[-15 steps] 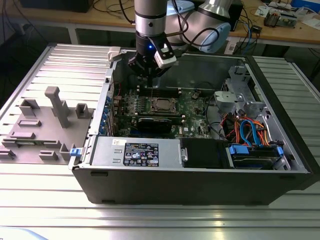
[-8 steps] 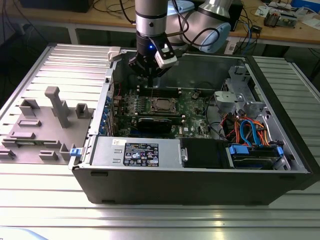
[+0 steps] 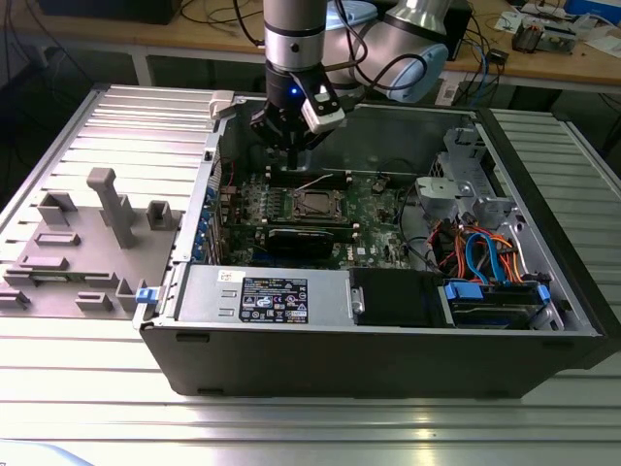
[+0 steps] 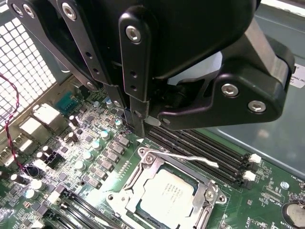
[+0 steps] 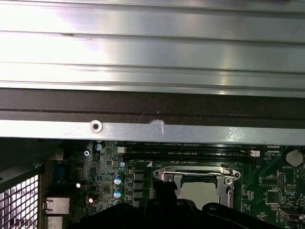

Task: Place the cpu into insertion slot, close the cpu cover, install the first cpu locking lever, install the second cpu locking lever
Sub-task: 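Install the first cpu locking lever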

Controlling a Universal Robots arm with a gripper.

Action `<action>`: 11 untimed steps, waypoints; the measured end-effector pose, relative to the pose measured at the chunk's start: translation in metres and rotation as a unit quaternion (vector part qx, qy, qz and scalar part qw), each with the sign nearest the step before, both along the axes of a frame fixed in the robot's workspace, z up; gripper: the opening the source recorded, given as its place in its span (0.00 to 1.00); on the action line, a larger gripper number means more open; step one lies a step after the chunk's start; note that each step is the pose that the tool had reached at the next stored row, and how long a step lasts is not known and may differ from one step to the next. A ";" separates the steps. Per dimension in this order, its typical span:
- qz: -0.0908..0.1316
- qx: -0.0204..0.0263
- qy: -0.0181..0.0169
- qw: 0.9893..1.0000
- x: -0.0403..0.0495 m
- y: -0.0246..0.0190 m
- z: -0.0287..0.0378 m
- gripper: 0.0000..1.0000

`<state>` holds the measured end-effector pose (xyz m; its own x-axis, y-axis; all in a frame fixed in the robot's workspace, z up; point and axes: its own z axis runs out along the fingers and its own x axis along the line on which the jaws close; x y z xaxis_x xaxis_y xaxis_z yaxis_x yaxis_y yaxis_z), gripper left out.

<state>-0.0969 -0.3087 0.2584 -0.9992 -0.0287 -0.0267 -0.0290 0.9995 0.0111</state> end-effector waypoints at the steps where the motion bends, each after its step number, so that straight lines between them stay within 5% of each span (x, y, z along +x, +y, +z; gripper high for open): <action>1: 0.000 0.000 0.000 1.000 0.0002 0.0000 0.0000 0.11; 11: 0.000 0.000 0.000 1.000 0.0020 0.0000 0.0000 0.11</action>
